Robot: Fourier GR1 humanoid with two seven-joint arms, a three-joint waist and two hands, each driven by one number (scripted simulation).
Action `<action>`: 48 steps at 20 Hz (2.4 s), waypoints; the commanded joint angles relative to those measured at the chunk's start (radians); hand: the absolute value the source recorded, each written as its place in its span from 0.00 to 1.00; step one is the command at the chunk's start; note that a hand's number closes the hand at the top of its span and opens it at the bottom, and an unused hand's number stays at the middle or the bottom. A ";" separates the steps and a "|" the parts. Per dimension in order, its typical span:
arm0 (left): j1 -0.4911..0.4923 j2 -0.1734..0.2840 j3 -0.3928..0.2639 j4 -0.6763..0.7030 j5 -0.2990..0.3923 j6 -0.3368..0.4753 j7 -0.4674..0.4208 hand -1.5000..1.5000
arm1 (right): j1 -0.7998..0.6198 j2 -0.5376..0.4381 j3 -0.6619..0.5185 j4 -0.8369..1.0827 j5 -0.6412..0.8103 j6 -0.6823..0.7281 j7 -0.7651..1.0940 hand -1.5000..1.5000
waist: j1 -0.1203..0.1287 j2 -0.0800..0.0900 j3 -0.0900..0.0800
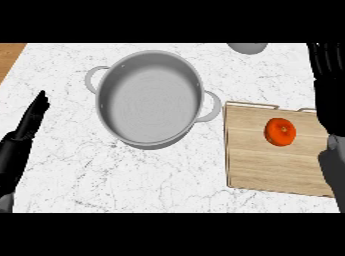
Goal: Pick the squash from the tray and place it in the pot
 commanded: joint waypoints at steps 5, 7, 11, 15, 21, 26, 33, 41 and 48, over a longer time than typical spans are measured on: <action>-0.029 -0.154 -0.022 0.003 0.158 0.006 0.179 0.50 | -0.020 -0.022 0.169 0.110 -0.197 0.415 0.106 0.00 | 0.032 0.030 0.030; -0.007 -0.146 -0.038 0.021 0.144 -0.002 0.173 0.50 | -0.096 -0.274 0.215 0.025 0.161 0.423 0.010 0.00 | 0.016 -0.001 -0.010; -0.061 -0.216 -0.025 0.003 0.222 0.050 0.340 0.50 | 0.122 -0.235 0.107 0.222 0.206 0.394 -0.371 0.00 | -0.028 0.019 0.035; -0.095 -0.242 -0.043 -0.017 0.194 0.098 0.402 0.50 | 0.188 -0.369 0.010 0.260 0.200 0.535 -0.617 0.00 | -0.035 0.010 0.032; -0.128 -0.242 -0.041 -0.047 0.206 0.104 0.491 0.50 | 0.142 -0.620 -0.051 0.269 0.311 0.603 -0.507 0.00 | -0.030 0.004 0.028; -0.083 -0.263 -0.053 -0.031 0.185 0.092 0.432 0.50 | 0.126 -0.717 -0.019 0.184 0.377 0.698 -0.418 0.00 | -0.028 0.004 0.026; -0.123 -0.278 -0.039 -0.002 0.179 0.078 0.444 0.50 | 0.065 -0.742 0.022 0.183 0.419 0.837 -0.225 0.00 | -0.019 0.007 0.027; -0.163 -0.271 -0.023 -0.030 0.153 0.059 0.506 0.50 | -0.105 -0.573 0.094 0.224 0.500 0.901 0.028 0.00 | 0.000 0.010 0.028; -0.115 -0.263 0.013 -0.092 0.159 0.040 0.531 0.50 | -0.018 -0.561 0.119 0.176 0.657 0.936 0.020 0.00 | -0.012 0.006 0.028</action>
